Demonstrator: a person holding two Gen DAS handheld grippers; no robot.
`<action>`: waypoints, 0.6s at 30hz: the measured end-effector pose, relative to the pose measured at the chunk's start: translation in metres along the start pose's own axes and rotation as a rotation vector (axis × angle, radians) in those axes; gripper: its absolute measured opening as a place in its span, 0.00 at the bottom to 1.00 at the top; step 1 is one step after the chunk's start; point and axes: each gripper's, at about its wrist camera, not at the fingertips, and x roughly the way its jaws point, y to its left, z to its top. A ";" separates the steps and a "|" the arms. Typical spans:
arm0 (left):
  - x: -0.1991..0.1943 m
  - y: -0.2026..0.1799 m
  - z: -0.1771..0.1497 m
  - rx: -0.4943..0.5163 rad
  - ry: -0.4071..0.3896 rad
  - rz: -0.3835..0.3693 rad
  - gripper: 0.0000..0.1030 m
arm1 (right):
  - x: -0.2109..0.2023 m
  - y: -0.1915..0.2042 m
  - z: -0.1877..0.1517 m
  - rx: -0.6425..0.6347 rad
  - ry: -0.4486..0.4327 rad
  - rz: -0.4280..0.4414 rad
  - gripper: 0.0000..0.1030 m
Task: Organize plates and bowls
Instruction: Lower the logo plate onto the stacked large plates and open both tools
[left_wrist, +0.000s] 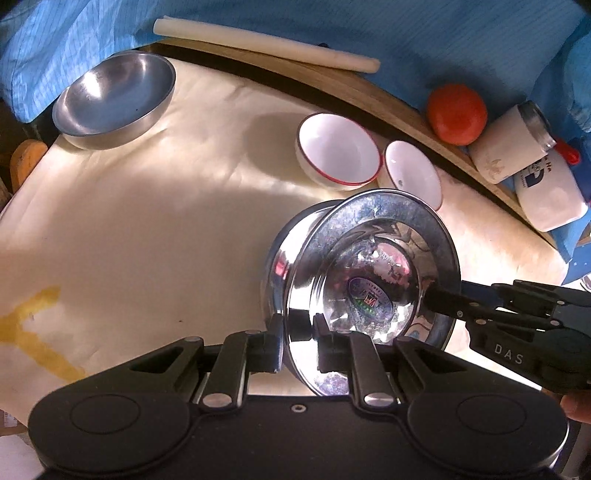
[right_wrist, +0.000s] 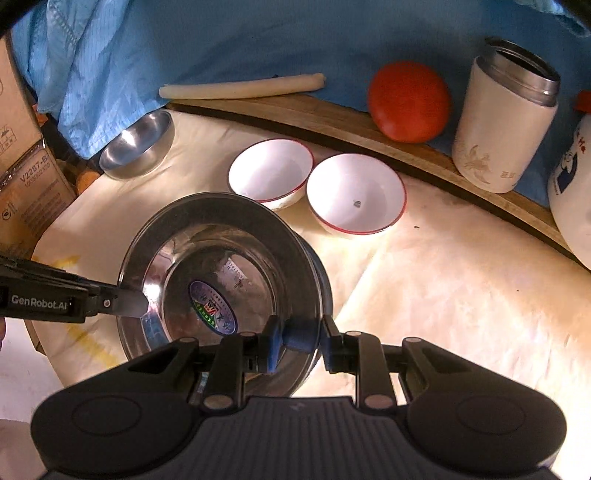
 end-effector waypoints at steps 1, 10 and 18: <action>0.001 0.001 0.000 0.001 0.002 0.006 0.16 | 0.002 0.001 0.000 -0.003 0.004 0.000 0.25; 0.012 0.004 -0.003 -0.001 0.031 0.028 0.18 | 0.009 0.006 0.001 -0.022 0.033 -0.007 0.25; 0.017 0.003 0.001 0.011 0.032 0.041 0.19 | 0.011 0.006 0.002 -0.016 0.041 -0.010 0.25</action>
